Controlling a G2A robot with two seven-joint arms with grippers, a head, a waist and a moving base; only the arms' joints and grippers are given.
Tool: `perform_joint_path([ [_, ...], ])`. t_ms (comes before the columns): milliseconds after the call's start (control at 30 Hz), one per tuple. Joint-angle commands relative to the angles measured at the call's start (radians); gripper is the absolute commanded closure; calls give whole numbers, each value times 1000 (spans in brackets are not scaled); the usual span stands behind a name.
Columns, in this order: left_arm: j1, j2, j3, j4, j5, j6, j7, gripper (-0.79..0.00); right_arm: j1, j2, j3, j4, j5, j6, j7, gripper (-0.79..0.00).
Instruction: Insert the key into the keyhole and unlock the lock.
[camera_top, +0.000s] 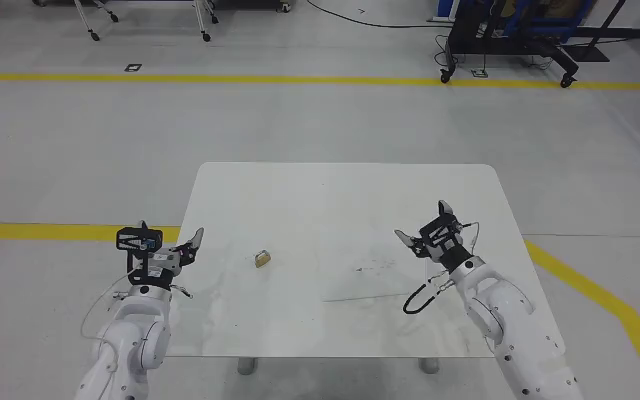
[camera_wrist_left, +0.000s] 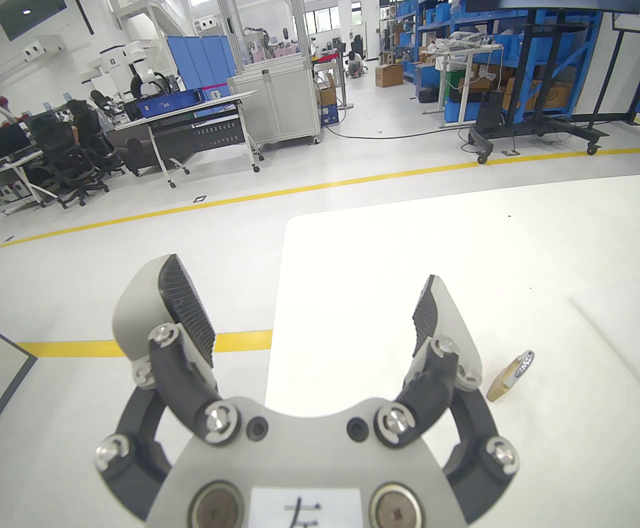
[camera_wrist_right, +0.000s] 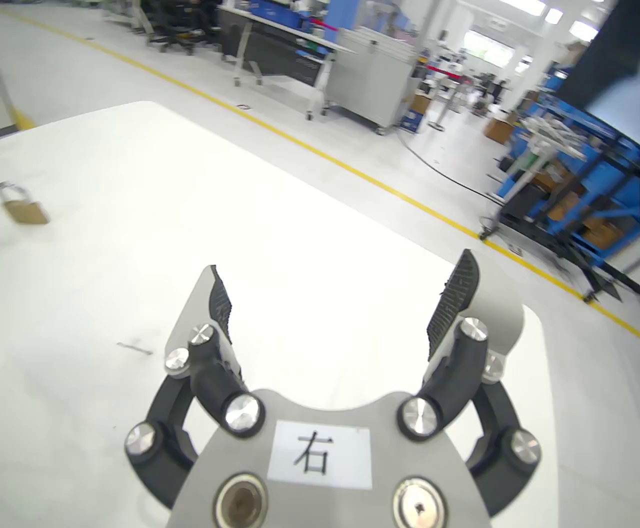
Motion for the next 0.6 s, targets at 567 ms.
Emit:
perform_joint_path([
  [567,0,0,0,0,0,0,0,-785,542,85,-549,512,-358,-612,-404,-508],
])
